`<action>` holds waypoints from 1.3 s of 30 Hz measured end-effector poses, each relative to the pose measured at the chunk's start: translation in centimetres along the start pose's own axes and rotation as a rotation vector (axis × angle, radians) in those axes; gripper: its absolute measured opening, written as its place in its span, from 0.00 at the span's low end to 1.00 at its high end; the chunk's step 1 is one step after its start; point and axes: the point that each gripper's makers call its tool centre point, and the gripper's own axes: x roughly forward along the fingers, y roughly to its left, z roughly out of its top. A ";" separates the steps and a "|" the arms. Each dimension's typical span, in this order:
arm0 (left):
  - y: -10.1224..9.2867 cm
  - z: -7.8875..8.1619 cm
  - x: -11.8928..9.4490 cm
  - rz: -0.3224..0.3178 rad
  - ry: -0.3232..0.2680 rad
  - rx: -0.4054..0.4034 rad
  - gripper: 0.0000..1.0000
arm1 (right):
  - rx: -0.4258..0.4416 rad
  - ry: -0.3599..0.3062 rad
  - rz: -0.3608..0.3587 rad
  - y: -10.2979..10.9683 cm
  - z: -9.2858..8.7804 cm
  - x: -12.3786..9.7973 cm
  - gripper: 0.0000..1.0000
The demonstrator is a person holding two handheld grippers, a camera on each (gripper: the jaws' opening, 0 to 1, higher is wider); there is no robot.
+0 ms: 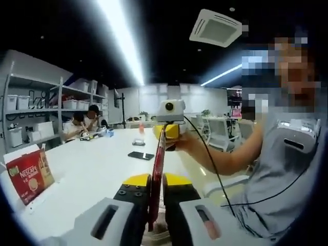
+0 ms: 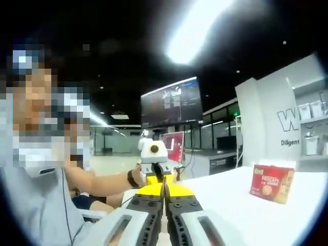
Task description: Tear open the coffee pouch, take out the coffee, and pour the coffee from the pouch into the cup
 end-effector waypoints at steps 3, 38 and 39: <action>-0.2 -0.4 0.2 -0.001 0.032 0.022 0.05 | -0.002 0.001 0.003 0.2 -0.1 0.1 0.03; 0.8 0.2 0.2 0.070 -0.010 0.036 0.06 | 0.003 -0.202 -0.046 -0.2 -0.9 1.8 0.07; 0.8 0.1 0.3 0.066 0.001 0.035 0.05 | -0.005 -0.201 -0.043 -0.1 -1.0 1.9 0.10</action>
